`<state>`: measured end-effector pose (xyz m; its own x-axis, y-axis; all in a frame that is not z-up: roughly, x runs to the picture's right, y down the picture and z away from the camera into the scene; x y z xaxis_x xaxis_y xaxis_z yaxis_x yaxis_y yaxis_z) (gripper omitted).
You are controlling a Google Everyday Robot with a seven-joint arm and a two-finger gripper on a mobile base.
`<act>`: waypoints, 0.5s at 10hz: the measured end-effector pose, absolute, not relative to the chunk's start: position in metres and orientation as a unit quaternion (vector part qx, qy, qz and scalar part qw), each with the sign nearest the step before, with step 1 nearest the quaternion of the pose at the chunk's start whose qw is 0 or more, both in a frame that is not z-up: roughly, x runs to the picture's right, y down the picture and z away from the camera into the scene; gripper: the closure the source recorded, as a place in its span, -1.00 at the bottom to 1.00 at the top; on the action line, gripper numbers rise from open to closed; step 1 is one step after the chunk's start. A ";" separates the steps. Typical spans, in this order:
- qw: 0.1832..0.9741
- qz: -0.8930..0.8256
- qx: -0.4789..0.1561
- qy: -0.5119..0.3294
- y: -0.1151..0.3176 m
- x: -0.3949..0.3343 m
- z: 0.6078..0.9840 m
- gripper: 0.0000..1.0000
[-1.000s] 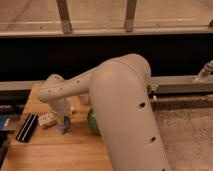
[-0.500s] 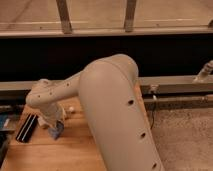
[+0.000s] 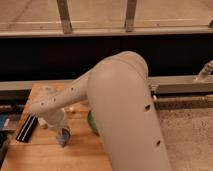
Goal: Wipe the white sponge on the table
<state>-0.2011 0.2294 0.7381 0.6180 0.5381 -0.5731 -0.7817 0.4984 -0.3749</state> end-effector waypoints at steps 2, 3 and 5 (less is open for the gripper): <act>0.834 0.407 -0.311 0.207 0.233 -0.190 0.732 1.00; 0.830 0.413 -0.310 0.211 0.230 -0.186 0.733 1.00; 0.824 0.422 -0.307 0.220 0.220 -0.174 0.744 1.00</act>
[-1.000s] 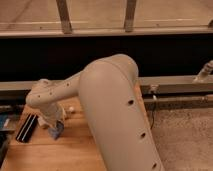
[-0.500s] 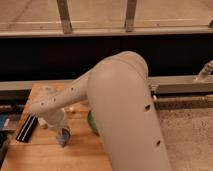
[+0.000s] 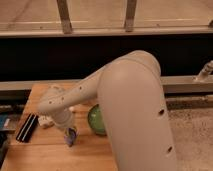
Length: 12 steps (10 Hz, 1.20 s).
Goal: Wipe the white sponge on the table
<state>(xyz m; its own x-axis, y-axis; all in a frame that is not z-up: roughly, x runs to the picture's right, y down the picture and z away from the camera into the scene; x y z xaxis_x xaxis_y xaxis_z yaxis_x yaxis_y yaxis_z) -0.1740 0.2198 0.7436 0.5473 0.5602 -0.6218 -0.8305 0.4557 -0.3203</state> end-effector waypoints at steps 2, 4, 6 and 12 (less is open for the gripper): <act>0.823 0.422 -0.307 0.224 0.205 -0.171 0.759 1.00; 0.825 0.419 -0.305 0.226 0.190 -0.178 0.772 1.00; 0.832 0.406 -0.308 0.217 0.185 -0.197 0.777 1.00; 0.843 0.385 -0.314 0.207 0.192 -0.216 0.769 1.00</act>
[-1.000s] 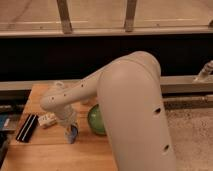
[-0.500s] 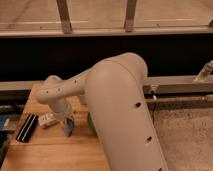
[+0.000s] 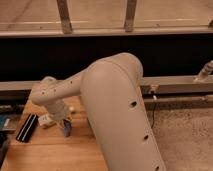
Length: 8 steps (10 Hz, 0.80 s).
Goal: Wipe the white sponge on the table
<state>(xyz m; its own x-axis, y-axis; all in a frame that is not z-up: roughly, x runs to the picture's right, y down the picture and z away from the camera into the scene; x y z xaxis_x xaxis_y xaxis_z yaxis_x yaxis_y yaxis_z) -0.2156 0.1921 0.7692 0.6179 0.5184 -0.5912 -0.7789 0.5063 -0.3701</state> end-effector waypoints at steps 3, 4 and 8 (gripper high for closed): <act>0.849 0.369 -0.320 0.204 0.224 -0.224 0.741 1.00; 0.846 0.372 -0.320 0.205 0.236 -0.220 0.732 1.00; 0.830 0.399 -0.326 0.213 0.248 -0.197 0.728 1.00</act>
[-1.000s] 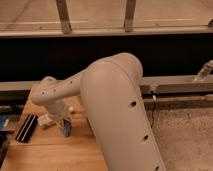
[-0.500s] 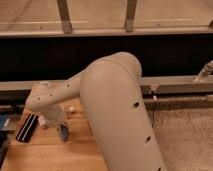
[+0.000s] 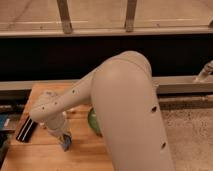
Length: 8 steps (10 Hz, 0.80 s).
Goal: Wipe the white sponge on the table
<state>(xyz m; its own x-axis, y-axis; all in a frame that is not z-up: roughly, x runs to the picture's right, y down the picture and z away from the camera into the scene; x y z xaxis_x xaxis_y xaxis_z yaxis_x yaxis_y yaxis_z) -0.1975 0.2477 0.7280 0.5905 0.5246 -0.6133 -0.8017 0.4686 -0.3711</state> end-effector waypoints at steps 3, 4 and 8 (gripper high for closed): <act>0.821 0.411 -0.327 0.225 0.222 -0.171 0.757 1.00; 0.817 0.416 -0.327 0.229 0.209 -0.163 0.770 1.00; 0.817 0.415 -0.329 0.228 0.181 -0.168 0.794 1.00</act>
